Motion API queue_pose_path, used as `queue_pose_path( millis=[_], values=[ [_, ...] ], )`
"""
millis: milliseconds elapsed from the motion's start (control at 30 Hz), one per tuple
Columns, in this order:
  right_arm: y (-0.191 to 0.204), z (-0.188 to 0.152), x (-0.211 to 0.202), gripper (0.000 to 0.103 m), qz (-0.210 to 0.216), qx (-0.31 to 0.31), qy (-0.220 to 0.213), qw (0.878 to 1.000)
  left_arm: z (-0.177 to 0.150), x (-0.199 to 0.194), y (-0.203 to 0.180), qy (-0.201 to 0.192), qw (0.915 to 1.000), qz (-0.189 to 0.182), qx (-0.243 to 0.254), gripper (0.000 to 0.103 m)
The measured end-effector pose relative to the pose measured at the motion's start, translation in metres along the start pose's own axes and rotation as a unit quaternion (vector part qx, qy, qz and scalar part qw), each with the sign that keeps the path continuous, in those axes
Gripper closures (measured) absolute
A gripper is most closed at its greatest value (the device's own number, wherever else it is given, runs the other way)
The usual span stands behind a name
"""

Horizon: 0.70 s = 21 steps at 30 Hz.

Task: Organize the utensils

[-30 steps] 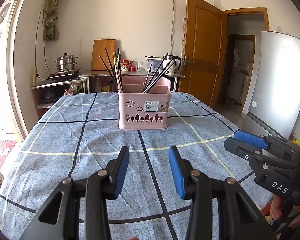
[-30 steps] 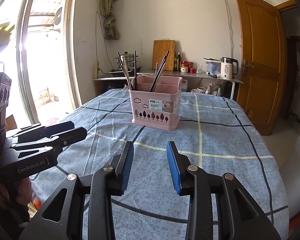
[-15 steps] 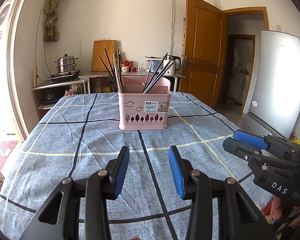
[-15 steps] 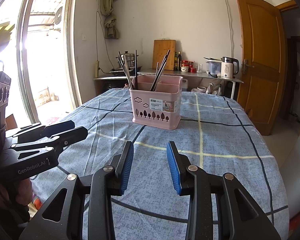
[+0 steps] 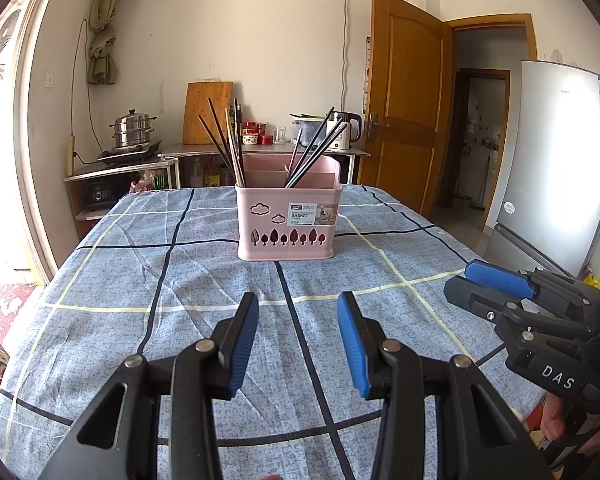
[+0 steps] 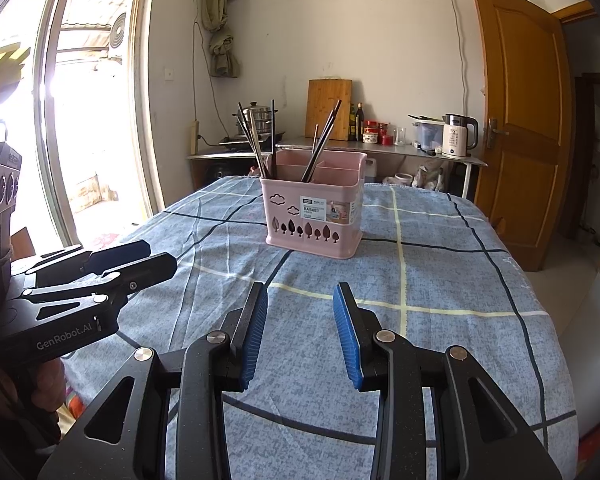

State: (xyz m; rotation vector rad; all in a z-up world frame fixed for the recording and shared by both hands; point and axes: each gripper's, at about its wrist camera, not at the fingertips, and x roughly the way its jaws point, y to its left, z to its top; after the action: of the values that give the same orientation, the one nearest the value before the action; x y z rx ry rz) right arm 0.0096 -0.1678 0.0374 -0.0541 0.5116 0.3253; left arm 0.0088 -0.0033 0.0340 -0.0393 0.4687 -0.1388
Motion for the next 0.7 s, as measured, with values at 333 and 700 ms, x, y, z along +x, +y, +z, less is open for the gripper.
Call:
queue_pose_path(
  millis=[333,700],
  values=[
    [0.0003,0.0002,0.0001,0.068,0.0,-0.001,0.001,1.0,0.0001,0.0005,-0.0004,0.001,1.0,0.001,0.0,0.06],
    [0.0013,0.0001,0.0004,0.068,0.0,-0.003,0.001,1.0,-0.0008,0.0001,-0.0007,-0.001,1.0,0.004,0.0,0.06]
  ],
)
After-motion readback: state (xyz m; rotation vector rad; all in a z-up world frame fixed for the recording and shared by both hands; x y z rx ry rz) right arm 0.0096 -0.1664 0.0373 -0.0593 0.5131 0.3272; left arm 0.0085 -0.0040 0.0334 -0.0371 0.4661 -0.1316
